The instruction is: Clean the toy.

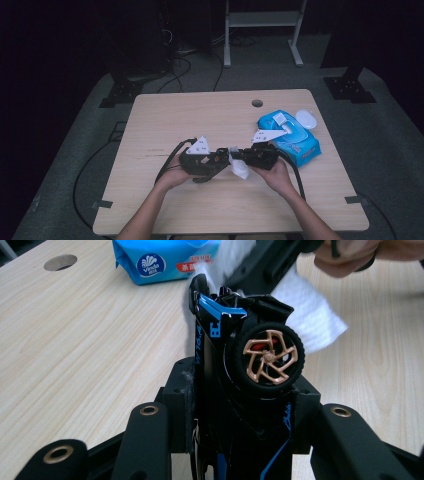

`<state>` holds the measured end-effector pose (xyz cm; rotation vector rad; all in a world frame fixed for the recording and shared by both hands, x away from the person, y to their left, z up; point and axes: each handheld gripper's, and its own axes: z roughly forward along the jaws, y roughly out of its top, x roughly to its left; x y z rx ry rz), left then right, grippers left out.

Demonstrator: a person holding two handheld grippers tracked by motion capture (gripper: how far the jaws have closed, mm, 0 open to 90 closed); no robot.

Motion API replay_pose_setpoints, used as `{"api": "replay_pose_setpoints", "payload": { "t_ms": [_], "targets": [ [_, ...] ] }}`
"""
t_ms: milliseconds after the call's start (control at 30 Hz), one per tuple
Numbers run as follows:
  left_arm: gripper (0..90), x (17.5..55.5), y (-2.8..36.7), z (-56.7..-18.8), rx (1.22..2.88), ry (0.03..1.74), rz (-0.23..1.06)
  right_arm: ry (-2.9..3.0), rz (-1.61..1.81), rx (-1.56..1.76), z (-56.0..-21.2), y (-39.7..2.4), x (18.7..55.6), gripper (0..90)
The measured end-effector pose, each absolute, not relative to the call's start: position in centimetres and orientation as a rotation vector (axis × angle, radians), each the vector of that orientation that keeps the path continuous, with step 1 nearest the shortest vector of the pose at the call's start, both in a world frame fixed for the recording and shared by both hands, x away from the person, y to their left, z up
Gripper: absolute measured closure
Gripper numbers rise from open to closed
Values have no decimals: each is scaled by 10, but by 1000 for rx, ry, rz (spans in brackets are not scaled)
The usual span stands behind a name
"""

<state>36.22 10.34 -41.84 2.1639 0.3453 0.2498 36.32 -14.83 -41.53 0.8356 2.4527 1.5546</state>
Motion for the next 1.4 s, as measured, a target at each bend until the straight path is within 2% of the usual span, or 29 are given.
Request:
{"api": "replay_pose_setpoints", "payload": {
  "t_ms": [167, 467, 833, 1100, 1400],
  "targets": [
    [573, 364, 104, -417, 2170, 351, 251, 2472, 1540, 858, -422, -150, 365, 848],
    [573, 375, 92, -418, 2220, 335, 230, 2428, 1586, 826, -405, -150, 364, 848],
    [572, 396, 77, -433, 2381, 328, 236, 2423, 1582, 909, -417, -163, 370, 848],
    [569, 401, 70, -437, 2486, 328, 195, 2425, 1578, 913, -418, -164, 369, 848],
    [524, 400, 82, -427, 2381, 362, 174, 2420, 1585, 901, -417, -163, 369, 848]
  ]
}}
